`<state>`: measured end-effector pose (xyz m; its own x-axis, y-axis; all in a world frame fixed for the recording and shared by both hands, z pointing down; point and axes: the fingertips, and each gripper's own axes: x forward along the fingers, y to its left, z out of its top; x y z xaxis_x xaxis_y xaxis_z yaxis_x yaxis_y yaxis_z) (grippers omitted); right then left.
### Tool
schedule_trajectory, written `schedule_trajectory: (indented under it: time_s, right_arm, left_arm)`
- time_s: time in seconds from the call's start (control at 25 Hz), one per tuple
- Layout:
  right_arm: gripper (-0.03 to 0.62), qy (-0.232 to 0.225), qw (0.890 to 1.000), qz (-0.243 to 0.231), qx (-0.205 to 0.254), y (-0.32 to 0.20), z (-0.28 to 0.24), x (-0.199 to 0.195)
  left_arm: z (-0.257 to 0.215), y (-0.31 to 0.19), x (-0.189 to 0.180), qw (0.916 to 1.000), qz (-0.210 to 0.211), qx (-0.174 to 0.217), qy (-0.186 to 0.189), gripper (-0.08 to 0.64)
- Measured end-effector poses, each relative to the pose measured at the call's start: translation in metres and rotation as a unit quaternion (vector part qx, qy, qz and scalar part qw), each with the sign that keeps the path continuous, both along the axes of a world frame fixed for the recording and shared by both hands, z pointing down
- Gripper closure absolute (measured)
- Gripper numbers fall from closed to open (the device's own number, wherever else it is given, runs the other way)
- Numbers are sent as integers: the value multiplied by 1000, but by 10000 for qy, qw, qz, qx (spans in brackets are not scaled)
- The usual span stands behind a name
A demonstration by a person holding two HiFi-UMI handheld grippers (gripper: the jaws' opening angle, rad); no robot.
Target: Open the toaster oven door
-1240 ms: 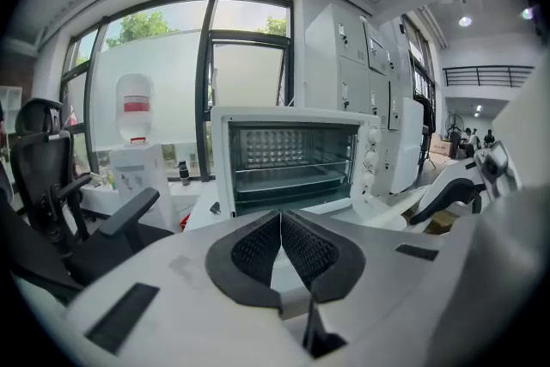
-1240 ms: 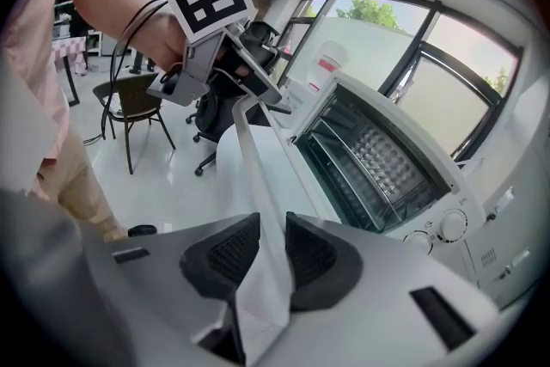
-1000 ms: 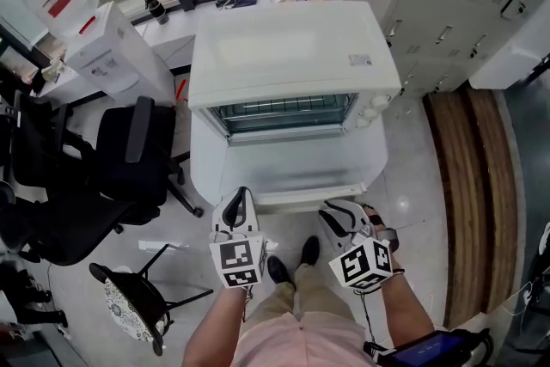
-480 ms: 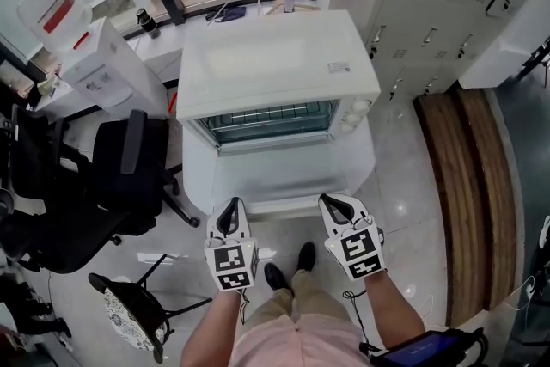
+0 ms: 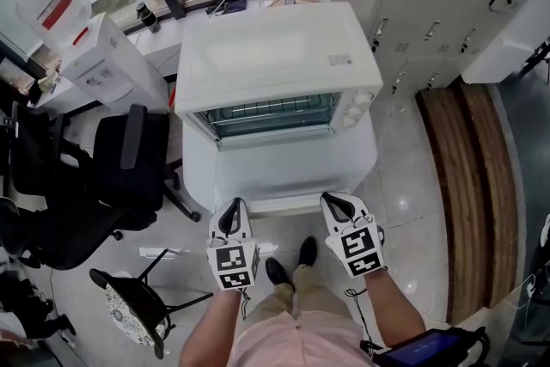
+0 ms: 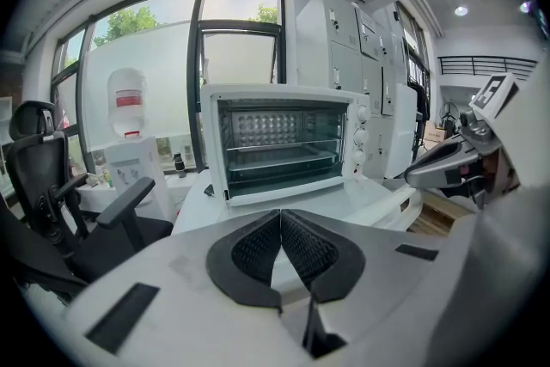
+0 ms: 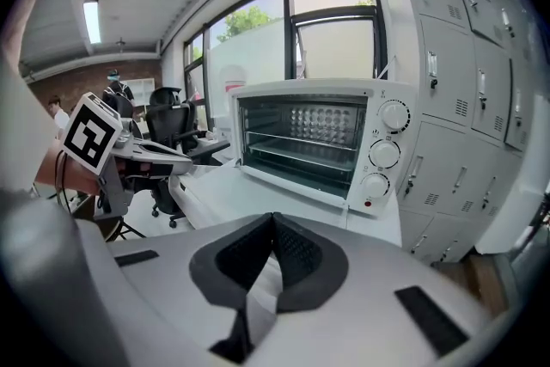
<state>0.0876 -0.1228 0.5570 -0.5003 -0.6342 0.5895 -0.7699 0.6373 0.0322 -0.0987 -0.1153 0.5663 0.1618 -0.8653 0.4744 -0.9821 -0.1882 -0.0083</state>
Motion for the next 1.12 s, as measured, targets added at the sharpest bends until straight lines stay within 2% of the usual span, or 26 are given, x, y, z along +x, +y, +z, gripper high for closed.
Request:
schedule_trajectory:
  time_s: [0.48,1.12]
  right_arm:
    - [591,117,9997,72,-225,8,29,6]
    - [591,261,9984,100,-499,14,62,8]
  left_arm:
    - [28,13,3,9993,94,-319,158,546]
    - [60,23,3,9976,210,-644,130,546]
